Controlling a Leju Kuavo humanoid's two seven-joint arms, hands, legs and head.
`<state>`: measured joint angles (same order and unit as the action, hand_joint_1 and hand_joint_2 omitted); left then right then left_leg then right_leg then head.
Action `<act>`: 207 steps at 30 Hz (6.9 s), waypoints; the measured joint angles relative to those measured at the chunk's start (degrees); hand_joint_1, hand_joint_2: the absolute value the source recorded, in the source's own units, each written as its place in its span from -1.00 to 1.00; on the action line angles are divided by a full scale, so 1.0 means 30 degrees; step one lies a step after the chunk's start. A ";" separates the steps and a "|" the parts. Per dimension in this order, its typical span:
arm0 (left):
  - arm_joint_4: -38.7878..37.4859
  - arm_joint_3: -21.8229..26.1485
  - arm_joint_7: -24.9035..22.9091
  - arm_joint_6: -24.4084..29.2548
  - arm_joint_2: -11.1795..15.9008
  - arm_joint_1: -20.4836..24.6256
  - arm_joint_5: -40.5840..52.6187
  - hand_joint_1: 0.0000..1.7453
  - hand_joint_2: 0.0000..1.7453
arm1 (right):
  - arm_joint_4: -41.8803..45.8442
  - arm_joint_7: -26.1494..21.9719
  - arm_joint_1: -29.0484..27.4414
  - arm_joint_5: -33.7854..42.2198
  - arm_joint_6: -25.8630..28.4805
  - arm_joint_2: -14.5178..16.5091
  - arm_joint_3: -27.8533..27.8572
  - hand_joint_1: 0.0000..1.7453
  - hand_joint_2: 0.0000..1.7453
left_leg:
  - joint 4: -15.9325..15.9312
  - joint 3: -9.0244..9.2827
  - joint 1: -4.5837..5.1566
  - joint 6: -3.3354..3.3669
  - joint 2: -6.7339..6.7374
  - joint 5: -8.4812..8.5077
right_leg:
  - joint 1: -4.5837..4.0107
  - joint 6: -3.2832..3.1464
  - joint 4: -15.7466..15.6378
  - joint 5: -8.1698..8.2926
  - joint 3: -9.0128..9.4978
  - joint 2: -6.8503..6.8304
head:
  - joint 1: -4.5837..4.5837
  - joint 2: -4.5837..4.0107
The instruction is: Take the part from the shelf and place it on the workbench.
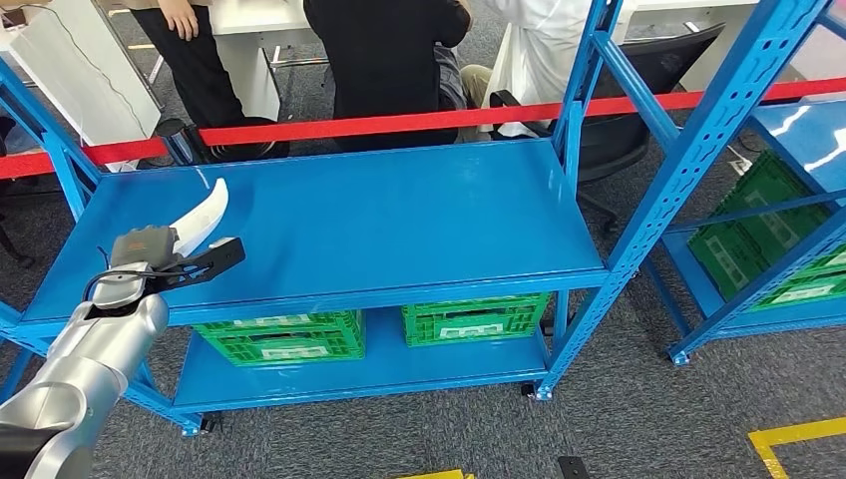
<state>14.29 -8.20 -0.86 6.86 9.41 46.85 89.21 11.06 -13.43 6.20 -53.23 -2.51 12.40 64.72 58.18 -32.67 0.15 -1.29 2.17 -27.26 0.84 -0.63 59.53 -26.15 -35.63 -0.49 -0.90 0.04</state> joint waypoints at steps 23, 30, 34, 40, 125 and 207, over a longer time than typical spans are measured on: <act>0.0723 -0.4628 -0.1026 0.9790 -0.0463 0.0791 -0.3300 1.00 1.00 | 0.0000 -0.0027 -0.0241 0.0116 0.0197 -0.0002 0.0036 -1.00 -1.00 | 0.0008 -0.0011 0.0004 -0.0001 0.0020 -0.0001 | 0.0000 0.0000 -0.0004 0.0001 -0.0027 0.0005 | 0.0000 0.0000; 0.0765 -0.4517 -0.1018 0.9823 -0.0590 0.0800 -0.3320 1.00 1.00 | 0.0000 -0.0040 -0.0308 0.0116 0.0217 -0.0002 0.0036 -1.00 -1.00 | 0.0008 -0.0011 0.0004 -0.0001 0.0017 -0.0001 | -0.0001 0.0000 -0.0004 0.0001 -0.0028 0.0006 | 0.0000 0.0000; 0.0926 -0.4085 0.0936 1.0364 -0.0781 0.0783 -0.5105 1.00 1.00 | 0.0000 0.0055 -0.0315 0.0175 0.0235 -0.0002 0.0051 -1.00 -1.00 | 0.0010 -0.0016 0.0004 -0.0001 0.0012 -0.0001 | -0.0001 0.0000 -0.0005 0.0001 -0.0034 0.0006 | 0.0000 0.0002; 0.3749 -0.0157 1.0461 0.7347 -0.2262 0.0208 -1.5079 1.00 1.00 | 0.0000 0.0535 -0.0355 0.0379 0.0328 0.0022 0.0187 -1.00 -1.00 | 0.0014 -0.0024 0.0019 0.0007 0.0001 -0.0007 | 0.0006 0.0003 -0.0006 0.0002 -0.0026 -0.0001 | -0.0002 0.0002; 3.0882 -0.1175 1.1819 -0.8918 -0.2752 -1.5663 -3.1124 1.00 1.00 | -0.0087 0.2187 -0.0438 -0.1536 0.4441 0.0113 0.0044 -1.00 -1.00 | -0.0103 -0.0436 0.0009 0.0755 -0.0401 0.0427 | -0.0004 0.0396 0.4509 -0.1830 -0.0957 0.0263 | 0.0038 0.0000; 3.0839 -0.0870 1.2959 -0.7832 -0.3457 -1.5687 -3.1153 1.00 1.00 | -0.0095 -0.0958 -0.0342 -0.1159 0.2291 -0.0656 0.0692 -1.00 -1.00 | -0.0072 0.0629 -0.0011 0.0211 0.0245 -0.0457 | -0.0192 0.0224 -0.0650 -0.1012 0.1770 -0.1825 | 0.0253 0.0000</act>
<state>106.81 -10.81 38.02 -16.63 -0.96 -0.21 -4.24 10.78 -16.30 5.17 -56.71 4.36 10.43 66.79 57.96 -30.78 0.12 -0.66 2.90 -28.63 0.26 0.05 57.58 -29.19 -30.32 -5.97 -0.14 0.04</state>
